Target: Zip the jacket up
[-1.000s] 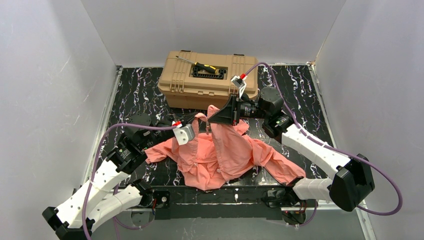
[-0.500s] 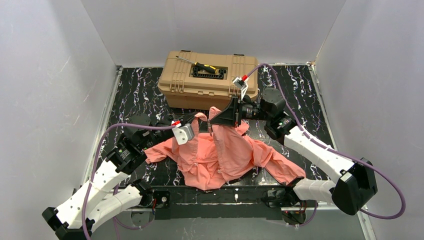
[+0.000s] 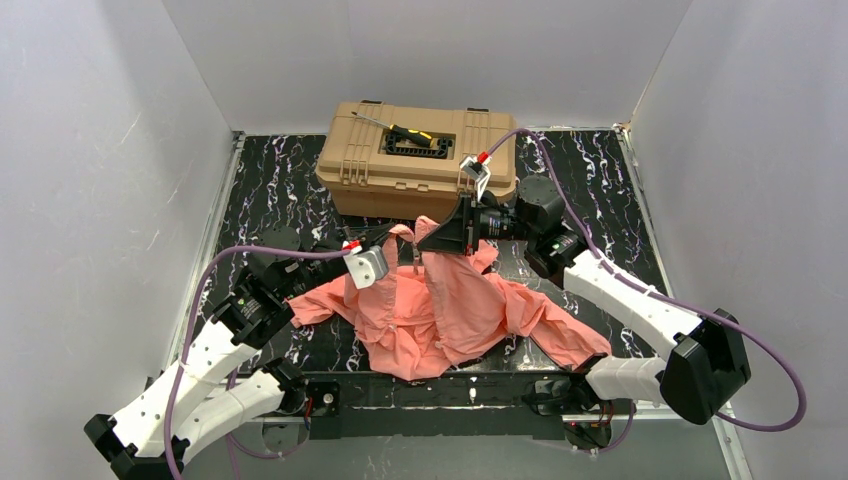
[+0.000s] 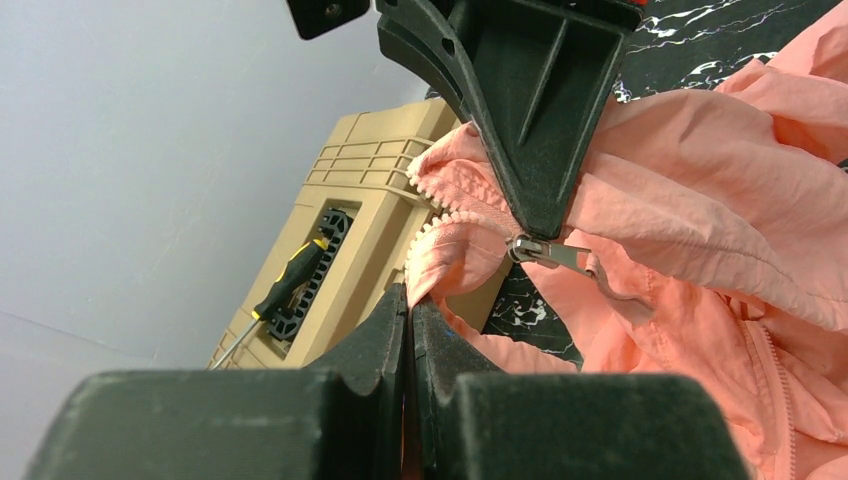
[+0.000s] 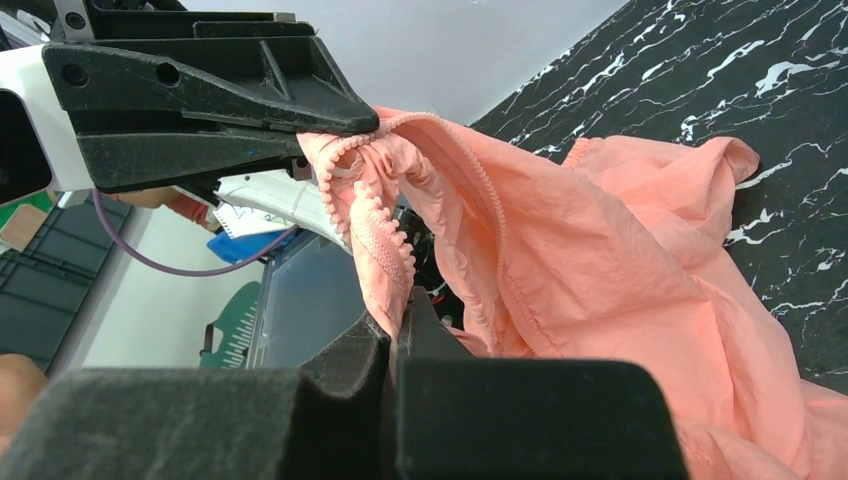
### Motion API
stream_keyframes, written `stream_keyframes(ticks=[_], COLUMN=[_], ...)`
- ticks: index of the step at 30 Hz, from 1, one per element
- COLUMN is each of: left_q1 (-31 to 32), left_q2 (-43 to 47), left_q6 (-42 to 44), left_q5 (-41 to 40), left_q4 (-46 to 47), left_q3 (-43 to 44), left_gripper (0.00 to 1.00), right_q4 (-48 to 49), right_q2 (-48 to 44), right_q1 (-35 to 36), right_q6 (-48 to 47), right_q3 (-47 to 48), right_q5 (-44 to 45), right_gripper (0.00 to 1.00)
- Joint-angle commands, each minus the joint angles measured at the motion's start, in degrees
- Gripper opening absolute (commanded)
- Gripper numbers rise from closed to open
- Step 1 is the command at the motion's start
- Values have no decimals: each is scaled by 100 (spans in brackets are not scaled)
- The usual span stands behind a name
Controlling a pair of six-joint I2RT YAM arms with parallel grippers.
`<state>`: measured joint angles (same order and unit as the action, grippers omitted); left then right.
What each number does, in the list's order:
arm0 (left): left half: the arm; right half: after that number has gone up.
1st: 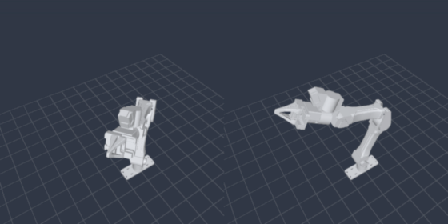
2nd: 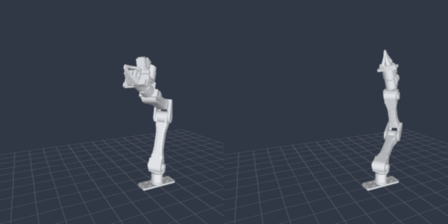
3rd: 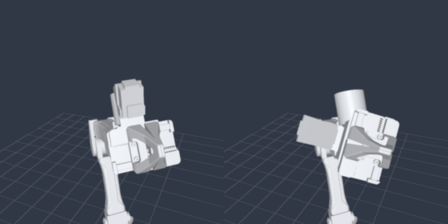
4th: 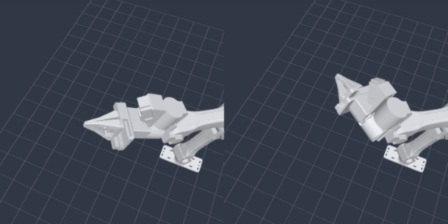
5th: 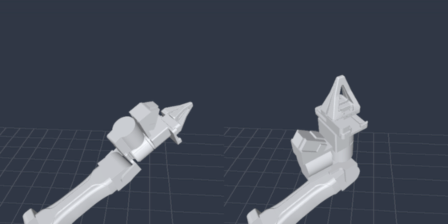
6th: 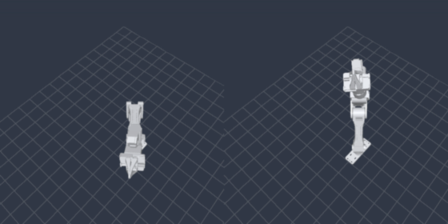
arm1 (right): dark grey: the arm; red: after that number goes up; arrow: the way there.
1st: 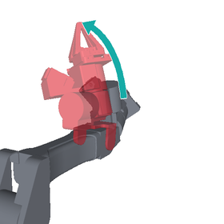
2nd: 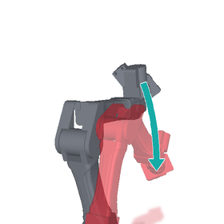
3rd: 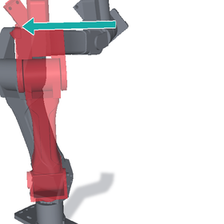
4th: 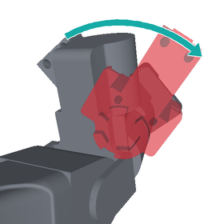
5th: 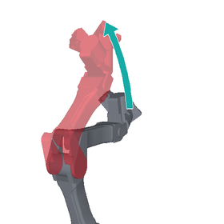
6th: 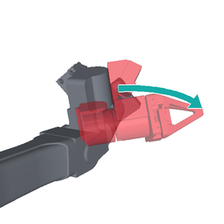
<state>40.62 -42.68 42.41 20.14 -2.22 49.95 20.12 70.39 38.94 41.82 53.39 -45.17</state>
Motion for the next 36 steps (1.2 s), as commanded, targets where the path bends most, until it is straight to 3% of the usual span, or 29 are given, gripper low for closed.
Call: stream_keyframes(ticks=[1, 26, 28, 32, 36], left_q1=[-17, -10, -11, -11, -12], left_q2=[46, 104, 66, -84, -173], left_q6=[108, 186, 117, -295, -451], left_q5=[93, 197, 292, 370, 1371], left_q4=[43, -173, -375, -975, -1247], left_q3=[-28, -118, -130, -384, -926], left_gripper=[0, 0, 0, 0, 0], right_q4=[539, 709, 309, -1572, -2204], right_q2=[35, -75, -115, -166, -43], right_q1=[28, 34, 29, -46, -88], right_q6=[89, 233, -40, -1376, -1740], right_q3=[225, 97, 95, 224, 1], right_q5=[-36, 130, 218, 857, 1505], right_gripper=[1, 1, 1, 1, 1])
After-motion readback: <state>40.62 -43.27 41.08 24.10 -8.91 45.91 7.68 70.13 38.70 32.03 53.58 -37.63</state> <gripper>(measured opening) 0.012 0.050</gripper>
